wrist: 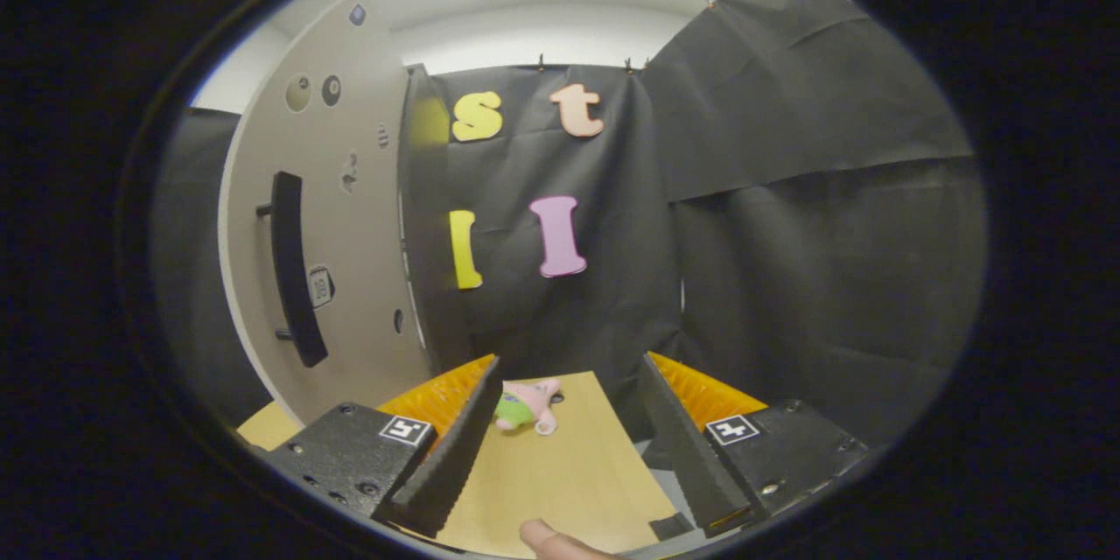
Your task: Open the shoe cabinet door, grab the shoes and put them into the shoe cabinet, then close the shoe cabinet door.
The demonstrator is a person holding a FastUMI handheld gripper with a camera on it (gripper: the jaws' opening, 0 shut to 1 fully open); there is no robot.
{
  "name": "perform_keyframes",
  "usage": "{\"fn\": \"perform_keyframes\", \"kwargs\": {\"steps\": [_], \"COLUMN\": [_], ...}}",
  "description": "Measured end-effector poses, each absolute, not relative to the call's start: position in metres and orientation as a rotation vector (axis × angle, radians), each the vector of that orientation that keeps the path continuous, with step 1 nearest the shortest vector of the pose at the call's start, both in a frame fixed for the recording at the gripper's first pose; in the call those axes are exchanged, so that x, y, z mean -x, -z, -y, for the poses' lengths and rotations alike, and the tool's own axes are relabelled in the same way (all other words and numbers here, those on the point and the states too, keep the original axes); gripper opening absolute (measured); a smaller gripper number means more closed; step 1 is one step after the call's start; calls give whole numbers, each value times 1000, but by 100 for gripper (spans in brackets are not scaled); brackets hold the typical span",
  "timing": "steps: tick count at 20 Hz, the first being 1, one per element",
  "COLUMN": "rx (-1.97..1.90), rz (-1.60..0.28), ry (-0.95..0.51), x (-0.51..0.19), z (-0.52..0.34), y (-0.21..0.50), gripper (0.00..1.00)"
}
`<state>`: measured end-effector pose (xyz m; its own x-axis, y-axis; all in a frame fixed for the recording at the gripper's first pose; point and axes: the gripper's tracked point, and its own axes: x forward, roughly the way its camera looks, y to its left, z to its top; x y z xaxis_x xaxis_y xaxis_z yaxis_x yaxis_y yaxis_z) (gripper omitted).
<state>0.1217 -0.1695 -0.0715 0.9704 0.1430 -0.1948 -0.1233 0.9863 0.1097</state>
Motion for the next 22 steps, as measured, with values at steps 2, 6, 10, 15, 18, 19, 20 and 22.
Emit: {"fn": "perform_keyframes", "kwargs": {"steps": [2, 6, 10, 15, 18, 19, 20, 22], "rx": [-72, 1, 128, 96, 34, 18, 15, 33], "rz": [-188, -177, -115, -121, -129, -132, -131, -120], "ry": [-177, -240, -170, -183, -246, -262, -275, -295], "x": [-120, -109, -98, -94, -89, -87, -85, -82], "z": [141, 90, 82, 66, 49, 43, 37, 22], "y": [68, 65, 56, 59, 64, 64, 65, 64], "gripper": [100, 100, 96, 93, 93, 93, 94, 93]}}
